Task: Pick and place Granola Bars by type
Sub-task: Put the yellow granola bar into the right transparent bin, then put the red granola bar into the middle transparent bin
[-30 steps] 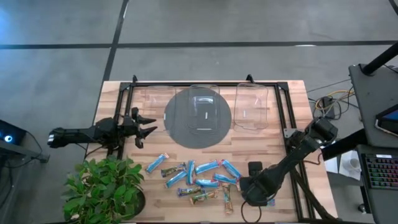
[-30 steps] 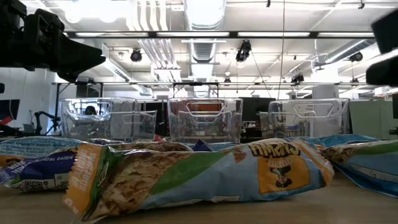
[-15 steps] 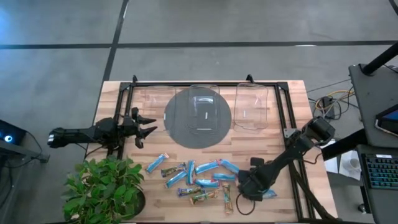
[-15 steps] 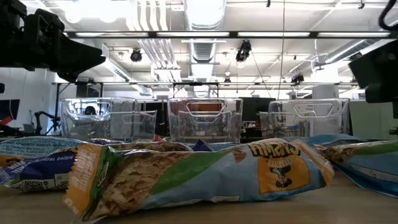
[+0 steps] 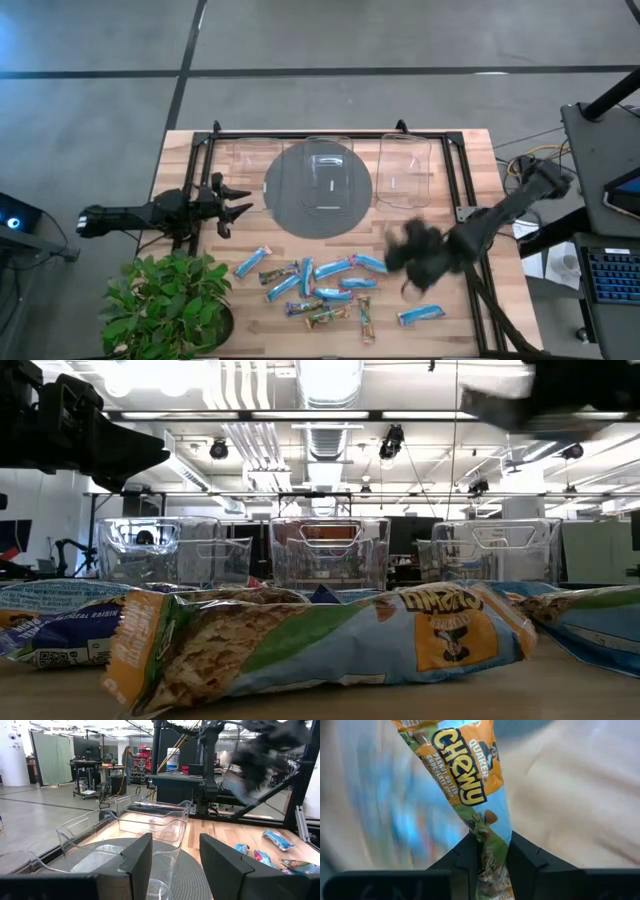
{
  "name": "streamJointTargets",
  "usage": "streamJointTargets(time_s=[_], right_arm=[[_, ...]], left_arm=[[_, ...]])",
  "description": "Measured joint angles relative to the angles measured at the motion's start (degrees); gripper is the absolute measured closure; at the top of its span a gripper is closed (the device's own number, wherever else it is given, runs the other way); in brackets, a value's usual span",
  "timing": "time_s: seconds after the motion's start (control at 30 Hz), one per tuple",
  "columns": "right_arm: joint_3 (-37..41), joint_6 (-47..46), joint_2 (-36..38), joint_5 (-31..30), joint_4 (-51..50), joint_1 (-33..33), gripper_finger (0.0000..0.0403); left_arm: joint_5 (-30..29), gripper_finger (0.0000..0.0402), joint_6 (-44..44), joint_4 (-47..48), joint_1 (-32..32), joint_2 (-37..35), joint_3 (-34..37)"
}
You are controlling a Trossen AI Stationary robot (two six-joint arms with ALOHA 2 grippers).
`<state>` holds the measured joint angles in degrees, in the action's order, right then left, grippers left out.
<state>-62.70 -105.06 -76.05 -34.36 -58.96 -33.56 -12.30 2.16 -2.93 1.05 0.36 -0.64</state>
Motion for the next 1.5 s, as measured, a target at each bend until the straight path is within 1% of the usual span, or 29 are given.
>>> streamJointTargets(time_s=[0.07, 0.1, 0.17, 0.27, 0.37, 0.43, 0.5, 0.6, 0.67, 0.73, 0.8, 0.9, 1.0, 1.13, 1.2, 1.3, 1.4, 1.5], right_arm=[[3.23, -9.32, 5.03, -6.49, -2.29, 3.60, 0.0331], [5.05, -11.14, 7.46, -7.85, -3.65, 6.01, 0.0330], [9.07, -10.86, 11.86, -7.76, -4.11, 11.93, 0.0327], [15.05, -4.65, 17.77, -2.83, 0.91, 21.81, 0.0318], [19.68, 7.96, 22.57, 1.95, 12.23, 30.23, 0.0307], [21.65, 14.38, 24.14, 3.41, 16.45, 35.52, 0.0301], [22.43, 18.57, 24.57, 5.75, 16.11, 40.80, 0.0297], [23.12, 26.36, 23.76, 13.77, 15.50, 48.16, 0.0286], [23.21, 28.67, 22.66, 17.57, 15.50, 51.25, 0.0272], [22.84, 29.83, 21.67, 18.52, 15.94, 52.29, 0.0253], [22.36, 34.14, 21.04, 19.06, 19.10, 51.54, 0.0235], [20.92, 43.96, 19.85, 23.02, 23.76, 46.82, 0.0215], [18.28, 53.28, 18.23, 27.08, 22.74, 38.01, 0.0206], [16.09, 58.30, 14.83, 28.65, 18.88, 23.39, 0.0204], [15.76, 58.12, 12.90, 28.69, 18.74, 16.71, 0.0204], [15.33, 51.67, 8.64, 26.08, 19.19, 9.15, 0.0204], [15.46, 46.15, 2.95, 21.18, 20.60, 6.11, 0.0204], [14.94, 45.46, -3.26, 20.68, 24.44, 6.01, 0.0204]], left_arm=[[0.01, 0.0254, -0.01, 0.00, 0.00, 0.00, 0.00], [0.01, 0.0254, 0.00, 0.01, 0.00, 0.00, 0.00], [0.01, 0.0254, 0.01, 0.00, 0.01, 0.00, 0.00], [0.01, 0.0254, -0.01, 0.01, -0.01, 0.00, 0.00], [0.01, 0.0254, 0.01, -0.01, -0.01, 0.00, 0.00], [0.01, 0.0254, -0.01, 0.01, -0.01, 0.00, 0.00], [0.01, 0.0254, 0.00, -0.01, 0.01, 0.00, 0.00], [0.01, 0.0254, 0.01, 0.01, -0.01, 0.00, 0.00], [-0.01, 0.0254, 0.01, -0.01, 0.00, 0.00, 0.00], [0.01, 0.0254, 0.00, 0.00, 0.01, 0.00, 0.00], [0.01, 0.0254, -0.01, 0.01, -0.01, 0.00, 0.00], [0.01, 0.0254, -0.01, 0.01, 0.01, 0.00, 0.00], [0.01, 0.0254, 0.00, 0.01, 0.00, 0.00, 0.00], [0.01, 0.0254, 0.01, 0.01, -0.01, 0.00, 0.00], [0.00, 0.0254, 0.00, 0.00, 0.00, 0.00, 0.00], [0.01, 0.0255, 0.00, 0.00, 0.01, 0.01, 0.00], [0.01, 0.0254, 0.01, 0.00, 0.00, 0.00, 0.00], [0.00, 0.0254, -0.01, 0.00, -0.01, 0.00, 0.00]])
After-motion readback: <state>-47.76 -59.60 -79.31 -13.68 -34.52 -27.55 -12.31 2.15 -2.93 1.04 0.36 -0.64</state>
